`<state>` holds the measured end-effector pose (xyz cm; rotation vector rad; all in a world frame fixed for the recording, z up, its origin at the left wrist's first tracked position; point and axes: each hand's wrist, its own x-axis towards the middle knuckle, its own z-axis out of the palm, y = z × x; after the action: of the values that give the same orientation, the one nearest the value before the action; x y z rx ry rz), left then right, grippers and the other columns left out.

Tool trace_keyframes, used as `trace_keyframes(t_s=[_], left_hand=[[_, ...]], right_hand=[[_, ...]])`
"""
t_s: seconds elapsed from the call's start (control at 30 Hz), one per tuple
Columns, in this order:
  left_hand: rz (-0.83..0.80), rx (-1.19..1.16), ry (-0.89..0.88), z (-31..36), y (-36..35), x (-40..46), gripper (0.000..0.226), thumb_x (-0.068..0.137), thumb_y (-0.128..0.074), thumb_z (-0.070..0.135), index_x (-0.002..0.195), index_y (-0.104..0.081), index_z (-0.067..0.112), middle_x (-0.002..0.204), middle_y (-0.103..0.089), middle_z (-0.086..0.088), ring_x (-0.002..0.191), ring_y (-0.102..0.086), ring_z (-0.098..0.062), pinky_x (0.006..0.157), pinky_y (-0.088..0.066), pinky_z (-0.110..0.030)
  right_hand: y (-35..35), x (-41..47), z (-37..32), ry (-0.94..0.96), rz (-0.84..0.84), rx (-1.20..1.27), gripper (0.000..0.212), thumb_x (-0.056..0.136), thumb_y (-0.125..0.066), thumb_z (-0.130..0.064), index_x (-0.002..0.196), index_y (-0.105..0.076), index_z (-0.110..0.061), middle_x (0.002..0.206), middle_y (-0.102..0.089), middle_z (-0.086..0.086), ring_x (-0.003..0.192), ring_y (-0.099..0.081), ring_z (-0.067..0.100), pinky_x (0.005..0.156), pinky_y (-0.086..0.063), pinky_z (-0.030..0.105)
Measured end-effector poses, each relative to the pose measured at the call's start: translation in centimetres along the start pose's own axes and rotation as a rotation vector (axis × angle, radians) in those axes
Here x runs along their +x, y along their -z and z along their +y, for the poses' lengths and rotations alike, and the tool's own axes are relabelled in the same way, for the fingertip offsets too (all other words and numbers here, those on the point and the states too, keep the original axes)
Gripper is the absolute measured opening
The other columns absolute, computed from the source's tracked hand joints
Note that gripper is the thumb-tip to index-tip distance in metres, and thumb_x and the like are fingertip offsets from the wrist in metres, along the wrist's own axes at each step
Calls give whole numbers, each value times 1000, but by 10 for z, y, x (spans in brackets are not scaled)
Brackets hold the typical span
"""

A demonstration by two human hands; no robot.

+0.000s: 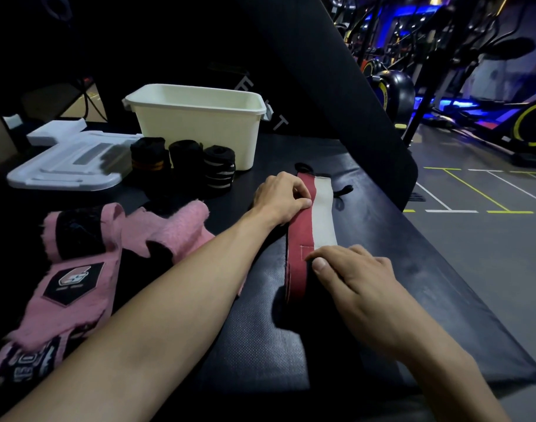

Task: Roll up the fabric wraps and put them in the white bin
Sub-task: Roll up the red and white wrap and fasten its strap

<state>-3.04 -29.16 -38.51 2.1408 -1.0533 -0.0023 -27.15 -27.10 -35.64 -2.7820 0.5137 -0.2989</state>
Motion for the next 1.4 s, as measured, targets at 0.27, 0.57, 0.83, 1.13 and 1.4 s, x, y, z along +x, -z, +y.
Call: trace_keyframes(t_s=[0.27,0.57,0.83,1.13,1.4], left_hand=[[-2,-14,-8,0,1,-1,6,82,-81,38,86,-79,35,97,-76,10,98,-69,-15,85,-53,-30],[-93,-88,-45,-6,6,2,7,81,-81,42,85,-80,36,89,-76,15,91,-69,-8,88,-56,-32],[-449,25,-113,-11,18,2,88,54,-77,85,135,-54,58,136,-56,13,124,-48,-21,112,-43,-44],[-443,-61,-127,-12,11,3,70,57,-84,74,122,-66,57,136,-64,20,136,-50,-10,121,-29,-47],[-343,40,-107,-2,20,-9,96,67,-84,67,151,-47,38,154,-51,6,144,-43,-20,121,-30,-45]], right_hand=[[-16,9,-14,-91,234,-180,48,97,-22,-49,103,-66,-32,102,-48,-13,97,-34,13,80,-15,33],[-26,2,-20,72,633,-212,9,92,-65,-19,85,-61,-23,78,-60,-7,72,-54,20,70,-34,35],[-31,-14,-2,192,584,-71,30,88,-71,-47,109,-74,-26,111,-70,-13,101,-64,13,93,-45,32],[-32,-8,12,171,389,-111,73,69,-77,-57,133,-57,-30,129,-62,-12,118,-55,13,100,-37,27],[-24,1,17,201,364,-147,65,66,-87,-40,121,-56,-27,110,-67,-11,105,-60,12,88,-36,26]])
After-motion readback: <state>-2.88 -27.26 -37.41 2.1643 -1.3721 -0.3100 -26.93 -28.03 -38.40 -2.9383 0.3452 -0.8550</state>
